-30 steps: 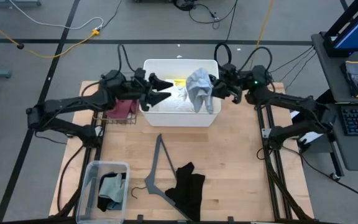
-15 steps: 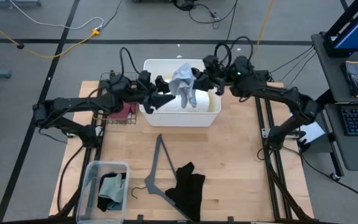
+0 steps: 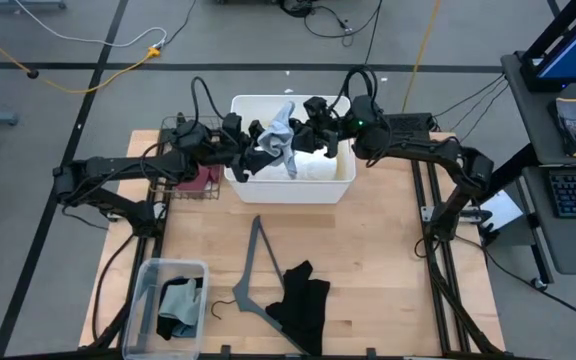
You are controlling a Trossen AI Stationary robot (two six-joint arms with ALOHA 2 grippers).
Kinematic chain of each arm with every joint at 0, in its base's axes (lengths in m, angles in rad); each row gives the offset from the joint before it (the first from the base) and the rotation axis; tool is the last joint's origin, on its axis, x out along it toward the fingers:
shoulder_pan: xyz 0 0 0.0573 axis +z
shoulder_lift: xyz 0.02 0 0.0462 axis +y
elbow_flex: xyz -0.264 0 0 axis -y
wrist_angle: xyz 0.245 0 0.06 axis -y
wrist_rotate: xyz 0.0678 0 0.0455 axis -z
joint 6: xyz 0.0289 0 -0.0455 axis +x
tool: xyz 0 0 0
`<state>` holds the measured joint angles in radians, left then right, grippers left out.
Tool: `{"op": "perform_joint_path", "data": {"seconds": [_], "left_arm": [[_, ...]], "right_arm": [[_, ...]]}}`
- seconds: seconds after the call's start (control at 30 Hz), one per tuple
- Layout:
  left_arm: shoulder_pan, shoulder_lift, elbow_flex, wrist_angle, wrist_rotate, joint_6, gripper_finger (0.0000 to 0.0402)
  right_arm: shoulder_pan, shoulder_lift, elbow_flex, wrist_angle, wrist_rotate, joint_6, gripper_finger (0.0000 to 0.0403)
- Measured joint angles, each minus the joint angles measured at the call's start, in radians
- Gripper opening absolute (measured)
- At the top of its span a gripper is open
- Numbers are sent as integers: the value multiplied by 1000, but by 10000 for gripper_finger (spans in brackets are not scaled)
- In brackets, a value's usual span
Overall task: Pick & Place Cloths
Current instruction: Put the gray pants into the wire basket
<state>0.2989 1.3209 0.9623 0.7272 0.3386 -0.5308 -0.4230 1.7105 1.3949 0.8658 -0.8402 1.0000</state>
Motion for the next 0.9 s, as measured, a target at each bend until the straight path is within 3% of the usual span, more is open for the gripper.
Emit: {"op": "perform_joint_path", "data": {"seconds": [0.13, 0.27, 0.43, 0.67, 0.9], "left_arm": [[0, 0, 0, -3, -32, -8, 302], [1, 0, 0, -2, -37, -14, 260], [5, -4, 0, 15, -48, -18, 162], [15, 0, 1, 40, -14, -2, 21], [34, 0, 1, 41, 0, -10, 11]], "right_arm": [[12, 9, 0, -9, 5, -9, 12], [27, 9, 0, -27, 17, -47, 16], [29, 9, -1, -31, 29, -41, 54], [36, 13, -3, -92, -67, -6, 79], [42, 14, -3, -114, -121, -16, 120]]}}
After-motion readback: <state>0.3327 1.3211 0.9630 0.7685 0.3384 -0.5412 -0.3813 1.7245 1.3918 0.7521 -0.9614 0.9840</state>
